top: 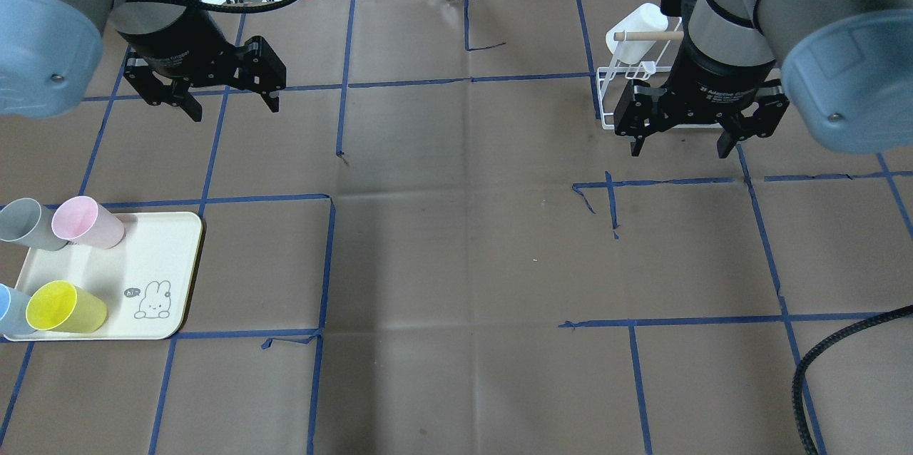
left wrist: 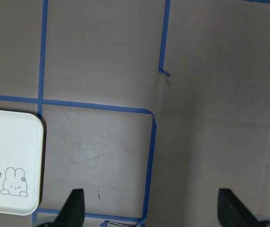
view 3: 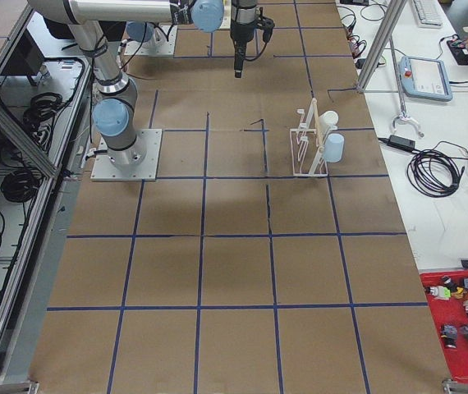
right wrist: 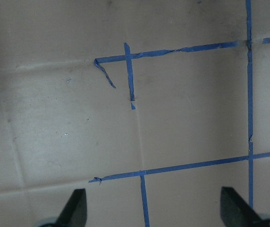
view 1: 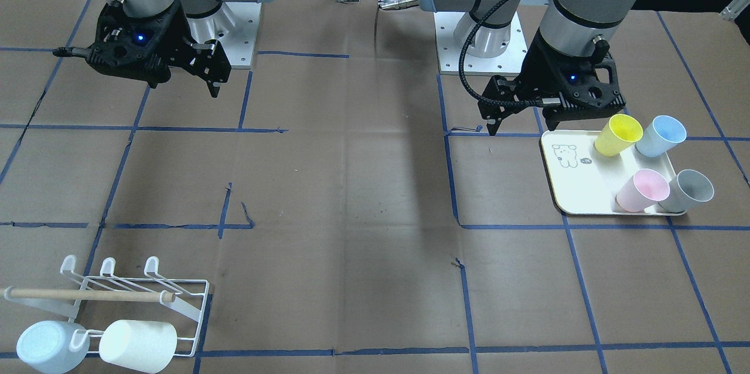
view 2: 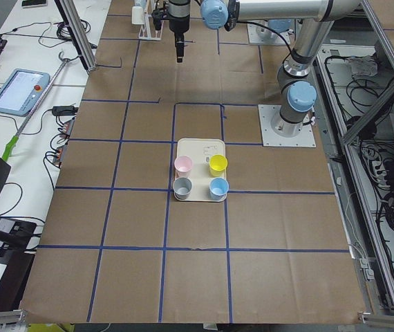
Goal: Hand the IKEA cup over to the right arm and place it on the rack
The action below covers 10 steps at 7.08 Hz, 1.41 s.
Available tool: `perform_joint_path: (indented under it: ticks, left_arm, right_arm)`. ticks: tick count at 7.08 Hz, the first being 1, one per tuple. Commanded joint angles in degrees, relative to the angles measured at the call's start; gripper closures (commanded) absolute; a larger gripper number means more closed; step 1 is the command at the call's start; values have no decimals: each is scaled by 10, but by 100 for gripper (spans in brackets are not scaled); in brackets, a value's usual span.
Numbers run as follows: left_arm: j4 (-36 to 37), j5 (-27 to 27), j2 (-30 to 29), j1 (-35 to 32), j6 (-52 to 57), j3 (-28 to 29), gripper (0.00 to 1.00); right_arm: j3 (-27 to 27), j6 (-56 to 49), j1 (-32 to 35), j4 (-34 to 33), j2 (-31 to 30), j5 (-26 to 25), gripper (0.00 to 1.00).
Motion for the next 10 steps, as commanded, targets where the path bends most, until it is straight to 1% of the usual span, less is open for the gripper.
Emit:
perform_joint_path:
  ticks: [1, 2, 3, 4, 10]
  left_arm:
    - [0, 0, 0, 0, -1, -1, 1]
    - [0, 0, 0, 0, 0, -1, 1]
    - [0, 0, -1, 0, 0, 0, 1]
    - [0, 0, -3, 0, 0, -1, 1]
    - [0, 0, -4, 0, -1, 0, 1]
  right_arm:
    - [-3, 1, 3, -12, 10, 26, 0]
    - [-5, 2, 3, -11, 16, 27, 0]
    - [-11, -1, 3, -25, 17, 28, 0]
    - [-11, -11, 3, -58, 17, 28, 0]
    - [-13, -16, 3, -60, 12, 26, 0]
